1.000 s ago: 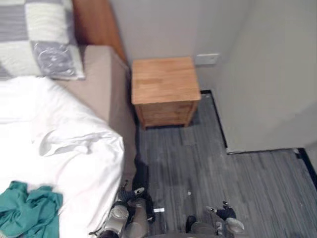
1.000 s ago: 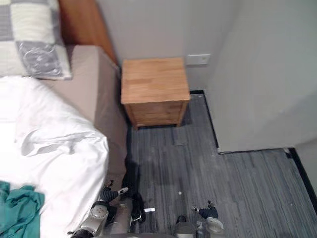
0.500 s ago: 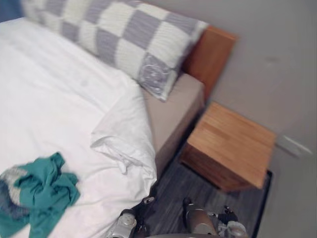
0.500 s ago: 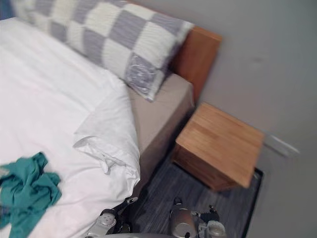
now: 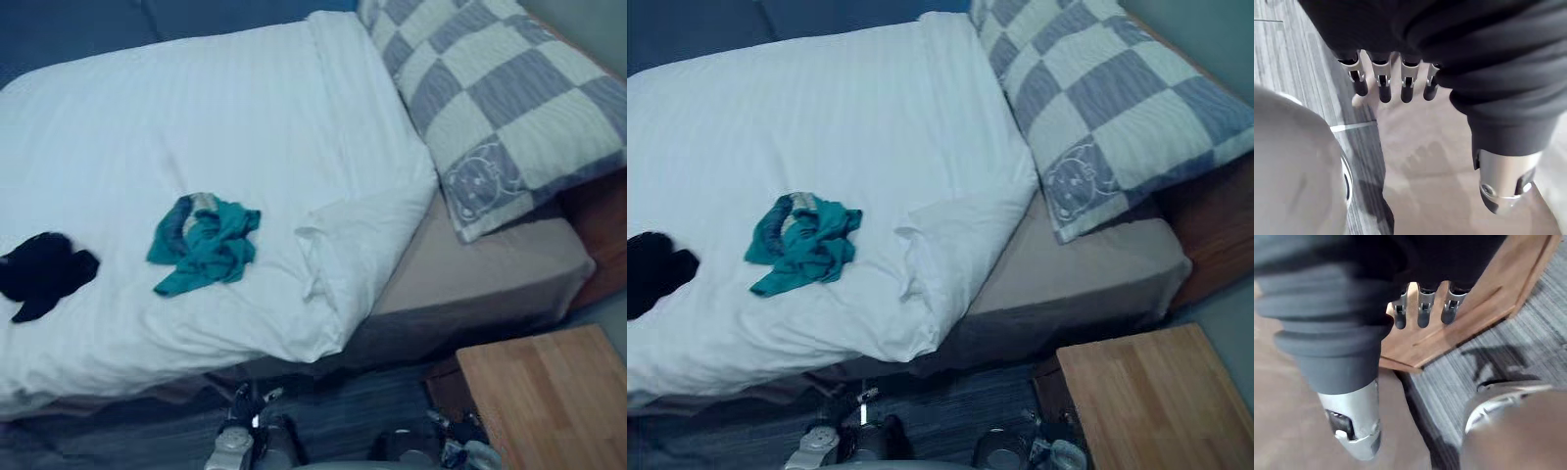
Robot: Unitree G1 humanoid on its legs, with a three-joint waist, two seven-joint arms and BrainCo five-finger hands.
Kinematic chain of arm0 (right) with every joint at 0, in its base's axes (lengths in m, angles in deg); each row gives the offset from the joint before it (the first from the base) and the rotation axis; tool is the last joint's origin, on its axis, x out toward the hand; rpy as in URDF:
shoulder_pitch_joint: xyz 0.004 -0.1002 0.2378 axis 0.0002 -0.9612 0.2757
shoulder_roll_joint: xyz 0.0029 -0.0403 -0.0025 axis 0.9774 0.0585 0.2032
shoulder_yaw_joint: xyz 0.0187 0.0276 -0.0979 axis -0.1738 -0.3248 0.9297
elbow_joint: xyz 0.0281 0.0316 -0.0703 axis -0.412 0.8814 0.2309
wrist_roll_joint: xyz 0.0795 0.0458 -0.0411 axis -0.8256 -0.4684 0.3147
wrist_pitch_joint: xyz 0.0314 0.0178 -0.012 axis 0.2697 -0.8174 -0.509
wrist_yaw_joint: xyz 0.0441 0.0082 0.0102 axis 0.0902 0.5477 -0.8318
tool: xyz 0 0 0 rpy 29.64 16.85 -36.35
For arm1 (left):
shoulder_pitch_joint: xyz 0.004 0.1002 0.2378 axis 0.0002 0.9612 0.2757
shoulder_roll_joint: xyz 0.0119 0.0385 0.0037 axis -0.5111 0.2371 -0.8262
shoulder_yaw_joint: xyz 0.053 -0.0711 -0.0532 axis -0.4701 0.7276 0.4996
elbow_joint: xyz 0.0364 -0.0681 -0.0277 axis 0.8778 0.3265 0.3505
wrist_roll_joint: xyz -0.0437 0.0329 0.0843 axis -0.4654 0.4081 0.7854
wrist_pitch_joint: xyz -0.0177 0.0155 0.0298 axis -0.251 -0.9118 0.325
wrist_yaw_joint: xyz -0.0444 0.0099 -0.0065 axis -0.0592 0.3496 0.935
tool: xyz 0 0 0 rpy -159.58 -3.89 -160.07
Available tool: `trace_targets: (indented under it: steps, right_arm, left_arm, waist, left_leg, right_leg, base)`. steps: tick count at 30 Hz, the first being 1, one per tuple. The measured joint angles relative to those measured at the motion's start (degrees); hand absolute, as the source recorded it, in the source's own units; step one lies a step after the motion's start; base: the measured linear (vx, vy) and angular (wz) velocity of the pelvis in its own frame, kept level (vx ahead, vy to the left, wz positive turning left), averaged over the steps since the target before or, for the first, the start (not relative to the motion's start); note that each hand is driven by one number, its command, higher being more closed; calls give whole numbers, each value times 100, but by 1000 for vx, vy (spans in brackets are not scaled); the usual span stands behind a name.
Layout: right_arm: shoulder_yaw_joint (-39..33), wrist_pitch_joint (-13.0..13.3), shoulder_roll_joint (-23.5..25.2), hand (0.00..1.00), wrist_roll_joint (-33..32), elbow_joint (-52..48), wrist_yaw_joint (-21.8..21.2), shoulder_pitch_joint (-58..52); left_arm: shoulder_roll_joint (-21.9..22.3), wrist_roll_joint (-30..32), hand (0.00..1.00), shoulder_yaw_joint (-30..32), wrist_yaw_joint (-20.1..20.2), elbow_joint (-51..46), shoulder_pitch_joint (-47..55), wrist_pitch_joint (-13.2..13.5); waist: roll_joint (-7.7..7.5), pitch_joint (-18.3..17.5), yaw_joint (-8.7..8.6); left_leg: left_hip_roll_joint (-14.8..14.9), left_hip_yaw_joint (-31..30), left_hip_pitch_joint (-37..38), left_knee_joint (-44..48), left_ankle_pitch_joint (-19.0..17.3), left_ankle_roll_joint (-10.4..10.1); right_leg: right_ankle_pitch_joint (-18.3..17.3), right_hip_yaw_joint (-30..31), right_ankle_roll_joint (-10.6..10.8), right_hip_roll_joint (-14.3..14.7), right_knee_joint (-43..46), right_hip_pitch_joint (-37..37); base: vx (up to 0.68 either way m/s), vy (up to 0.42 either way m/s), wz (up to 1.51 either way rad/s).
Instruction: Tidy the bed and pick cloth on bed and put in laundry
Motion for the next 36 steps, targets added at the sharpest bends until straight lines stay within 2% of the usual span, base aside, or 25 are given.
trace_targets:
  steps: [2, 3, 5, 8, 10, 13, 15, 18, 20, 21, 23, 27, 28, 32, 34, 36]
  right_arm:
    - [-163, -4, 77, 0, -133, 7, 8, -56]
    - [-403, -11, 146, 0, -218, 5, 19, -114]
    - [-716, -33, 222, 0, -326, -22, 63, -179]
    - [-1108, -75, 256, 0, -447, -395, 320, -343]
    - [-1364, -110, 242, 0, -444, -1008, 509, -386]
    - [-1782, -156, 145, 0, -275, -2457, 930, -413]
    - [-1912, -166, -101, 0, 251, -3468, 1208, -318]
    - [-1825, -166, -620, 0, 1031, -4200, 1370, 81]
    - [-1616, -163, -939, 0, 1361, -4385, 1363, 320]
    - [-1271, -160, -1281, 0, 1639, -4468, 1343, 579]
    - [-861, -154, -1613, 0, 1809, -4504, 1313, 841]
    - [390, -141, -2341, 0, 2074, -4504, 1087, 1797]
    - [748, -135, -2508, 0, 2144, -4504, 997, 2221]
    - [1425, -86, -2759, 0, 2164, -4503, 861, 3045]
    - [1668, -19, -2807, 0, 2165, -4501, 849, 3361]
    - [1938, 9, -2916, 0, 2166, -4453, 801, 3684]
  left_arm:
    - [-77, 2, 0, -2, 8, 7, 59, -42]
    - [-143, 2, 0, 2, 12, 35, 152, -67]
    - [-250, 18, 0, 12, 42, 129, 164, -86]
    - [-434, 142, 0, 18, 123, 163, 218, -89]
    - [-507, 232, 0, 19, 124, 172, 295, -99]
    - [-539, 284, 0, 41, 118, 165, 407, -122]
    - [-540, 337, 0, 81, 107, 161, 533, -124]
    - [-546, 354, 0, 94, 90, 149, 696, -132]
    - [-548, 392, 0, 132, 88, 148, 759, -132]
    - [-549, 397, 0, 212, 87, 142, 812, -132]
    - [-570, 397, 0, 266, 84, 142, 819, -132]
    - [-693, 391, 0, 254, 64, -59, 773, -100]
    - [-740, 384, 0, 245, 15, -58, 667, -86]
    - [-823, 356, 0, 240, -31, -75, 440, -70]
    - [-858, 324, 0, 229, -46, -99, 314, -64]
    - [-912, 303, 0, 190, -53, -206, 220, -42]
  waist:
    - [-57, -36, -33]
    - [-58, -50, -125]
    - [-57, -51, -199]
    - [-125, -90, -155]
    - [-126, -91, -183]
    - [-111, -100, -193]
    - [-115, -99, -172]
    - [-130, -90, -153]
    - [-144, -82, -140]
    - [-152, -77, -124]
    - [-157, -66, -84]
    - [-222, 71, 63]
    - [-251, 207, 175]
    - [-244, 515, 233]
    - [-228, 643, 346]
    - [-210, 833, 358]
  left_leg:
    - [-306, -20, 241, -874, 506, 105]
    - [-542, -103, 565, -1773, 993, 156]
    - [-667, -240, 744, -2361, 1312, 159]
    - [-679, -344, 744, -2364, 1322, 161]
    - [-683, -420, 738, -2366, 1323, 163]
    - [-682, -451, 689, -2366, 1323, 162]
    - [-683, -467, 695, -2366, 1323, 163]
    - [-681, -483, 707, -2366, 1325, 163]
    - [-680, -499, 707, -2367, 1325, 162]
    - [-679, -521, 706, -2367, 1325, 160]
    - [-677, -557, 694, -2367, 1334, 147]
    - [-623, -770, 399, -2365, 1444, 159]
    - [-588, -793, 266, -2363, 1496, 151]
    - [-581, -964, -34, -2356, 1607, 201]
    - [-584, -1081, -252, -2325, 1712, 229]
    - [-654, -1211, -496, -2319, 1785, 261]
  right_leg:
    - [232, -142, 84, -121, -380, 102]
    - [396, -256, 132, -131, -689, 247]
    - [463, -423, 196, -120, -838, 346]
    - [581, -441, 191, -105, -976, 438]
    - [612, -439, 207, -71, -1084, 495]
    - [625, -443, 210, -47, -1144, 493]
    - [709, -448, 193, -46, -1143, 509]
    - [758, -453, 179, -37, -1127, 545]
    - [758, -453, 179, -33, -1119, 573]
    - [757, -452, 178, -30, -1102, 582]
    - [754, -462, 175, -23, -1084, 579]
    - [690, -436, 67, 26, -862, 301]
    - [675, -432, 42, 36, -735, 123]
    - [602, -422, -62, 36, -460, -188]
    - [552, -420, -70, 21, -263, -450]
    - [405, -450, -59, -71, 39, -724]
  base:
    - [-74, 134, 49]
    - [-65, 101, 52]
    - [-82, 100, 49]
    - [-34, 49, 12]
    - [-32, 35, 6]
    - [-22, 27, 6]
    - [8, 19, 4]
    - [0, 0, 0]
    - [4, 4, 4]
    - [-1, 3, 5]
    - [1, -1, 9]
    - [-37, -16, 23]
    - [-71, -13, 17]
    - [-65, -9, 35]
    - [-20, -14, 41]
    - [-39, -23, 49]
